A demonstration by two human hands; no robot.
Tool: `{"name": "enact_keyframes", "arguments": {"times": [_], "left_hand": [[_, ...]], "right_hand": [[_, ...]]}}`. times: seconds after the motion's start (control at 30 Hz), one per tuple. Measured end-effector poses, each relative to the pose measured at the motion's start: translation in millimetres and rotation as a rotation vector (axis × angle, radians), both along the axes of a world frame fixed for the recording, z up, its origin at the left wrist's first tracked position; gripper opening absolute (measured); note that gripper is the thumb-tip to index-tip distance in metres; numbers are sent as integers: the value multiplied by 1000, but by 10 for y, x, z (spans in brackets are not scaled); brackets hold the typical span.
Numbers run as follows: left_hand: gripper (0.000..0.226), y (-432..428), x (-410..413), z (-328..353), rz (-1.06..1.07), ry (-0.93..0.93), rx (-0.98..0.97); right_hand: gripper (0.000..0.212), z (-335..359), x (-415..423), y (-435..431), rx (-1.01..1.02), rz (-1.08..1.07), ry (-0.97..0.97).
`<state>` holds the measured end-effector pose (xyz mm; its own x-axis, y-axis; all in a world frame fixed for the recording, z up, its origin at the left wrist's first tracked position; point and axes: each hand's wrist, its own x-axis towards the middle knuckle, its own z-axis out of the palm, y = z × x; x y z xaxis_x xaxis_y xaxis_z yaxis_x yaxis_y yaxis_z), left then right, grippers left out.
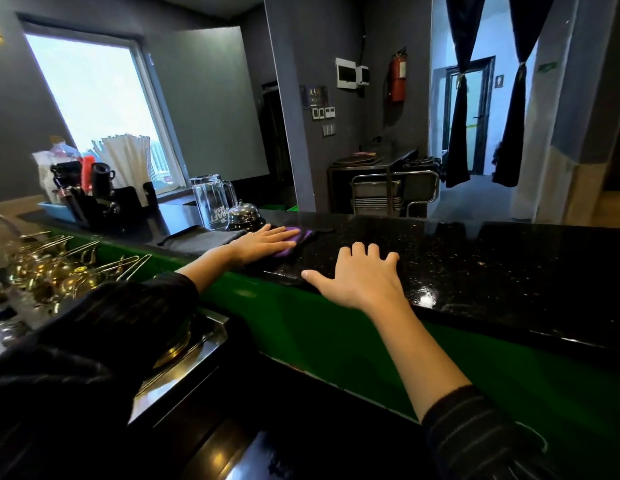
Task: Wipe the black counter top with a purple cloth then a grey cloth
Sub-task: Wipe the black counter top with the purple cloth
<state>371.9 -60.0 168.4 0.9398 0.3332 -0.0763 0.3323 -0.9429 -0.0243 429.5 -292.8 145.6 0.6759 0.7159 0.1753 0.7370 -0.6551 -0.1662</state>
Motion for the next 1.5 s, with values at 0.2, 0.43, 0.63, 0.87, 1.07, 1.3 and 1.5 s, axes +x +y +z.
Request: {"name": "enact_keyframes", "arguments": {"times": [0.2,0.43,0.63,0.87,1.07,1.3,1.5], "left_hand": [[51,-496,-57,-68,-83,7,69],[47,-570,-443,-86,-109,-173,-149],[63,-575,-104,-44,70,-37,-31],[53,-1323,101,-110,-116,-32,100],[53,-1360,-262,-227,-123,-232,-82],[46,-620,-410,-212,51,-162,51],[78,-654,75,-72,236,-38,12]], "right_hand": [[94,105,-87,-132,-18,64,12],[114,222,54,-594,-115,137,47],[110,27,45,-769,-185,101,-81],[111,57,14,-764,-124,76,-62],[98,51,76,-874,-123,94,-85],[97,55,20,-818,-149,90,-158],[99,43,-21,-712,-122,55,-159]]}}
